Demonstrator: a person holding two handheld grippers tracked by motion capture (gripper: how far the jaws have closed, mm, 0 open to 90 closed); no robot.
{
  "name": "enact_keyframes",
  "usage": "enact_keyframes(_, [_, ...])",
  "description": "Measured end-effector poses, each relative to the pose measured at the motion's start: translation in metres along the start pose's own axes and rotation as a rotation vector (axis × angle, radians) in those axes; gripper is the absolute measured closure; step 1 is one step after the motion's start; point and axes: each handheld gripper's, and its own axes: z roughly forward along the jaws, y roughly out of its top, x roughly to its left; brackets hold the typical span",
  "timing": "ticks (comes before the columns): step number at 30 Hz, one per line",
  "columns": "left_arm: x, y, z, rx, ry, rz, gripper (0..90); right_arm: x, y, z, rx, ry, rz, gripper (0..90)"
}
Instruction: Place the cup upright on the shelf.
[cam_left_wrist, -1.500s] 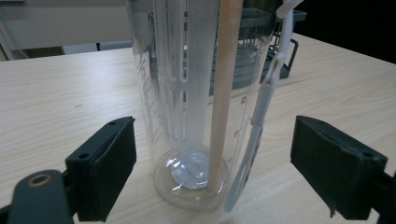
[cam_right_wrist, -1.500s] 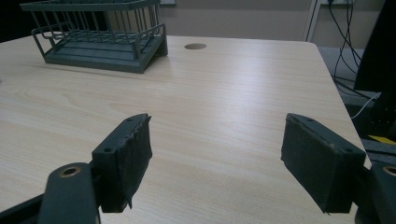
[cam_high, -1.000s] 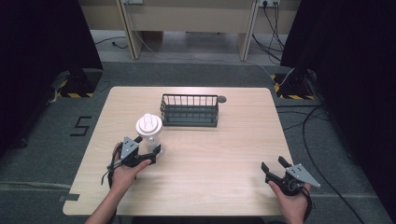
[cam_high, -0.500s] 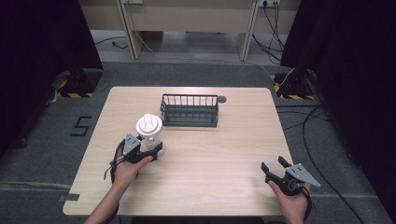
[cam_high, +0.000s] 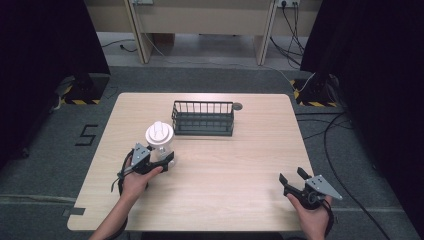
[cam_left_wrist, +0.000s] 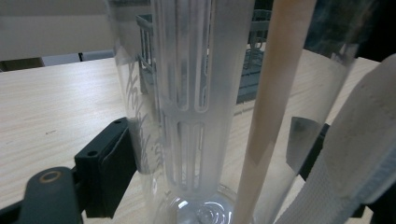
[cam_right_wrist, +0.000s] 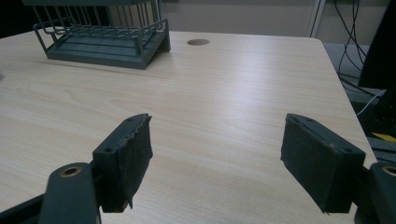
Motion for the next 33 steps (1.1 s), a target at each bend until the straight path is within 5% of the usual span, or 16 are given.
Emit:
enact_keyframes(12, [0.0025, 0.0015, 0.0076, -0.011, -0.034, 0.007, 13.6, 0.0001, 0.0001, 0.0002, 0.003, 0.000, 0.000, 25.0])
enact_keyframes(33, [0.0023, 0.0003, 0.0080, -0.015, -0.022, 0.004, 17.3, -0.0004, 0.0003, 0.0005, 0.007, -0.004, 0.009, 25.1])
